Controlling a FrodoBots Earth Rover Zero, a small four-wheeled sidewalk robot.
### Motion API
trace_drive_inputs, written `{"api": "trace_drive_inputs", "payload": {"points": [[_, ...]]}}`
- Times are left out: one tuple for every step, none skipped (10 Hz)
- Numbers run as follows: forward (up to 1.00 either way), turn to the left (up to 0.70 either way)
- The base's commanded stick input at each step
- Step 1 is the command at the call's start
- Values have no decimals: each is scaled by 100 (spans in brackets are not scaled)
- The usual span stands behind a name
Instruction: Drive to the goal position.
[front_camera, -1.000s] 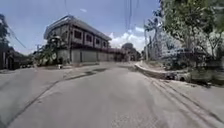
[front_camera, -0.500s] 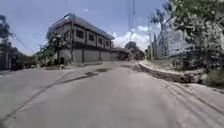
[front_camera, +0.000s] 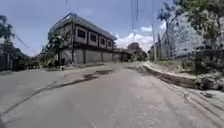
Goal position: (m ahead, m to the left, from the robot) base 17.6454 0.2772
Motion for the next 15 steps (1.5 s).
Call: {"api": "trace_drive_inputs", "payload": {"points": [[100, 0], [100, -31], [100, -37], [100, -26], [100, 3], [100, 3], [100, 3], [100, 3], [100, 3], [100, 3], [100, 3], [100, 3], [100, -15], [100, -35], [100, -37]]}}
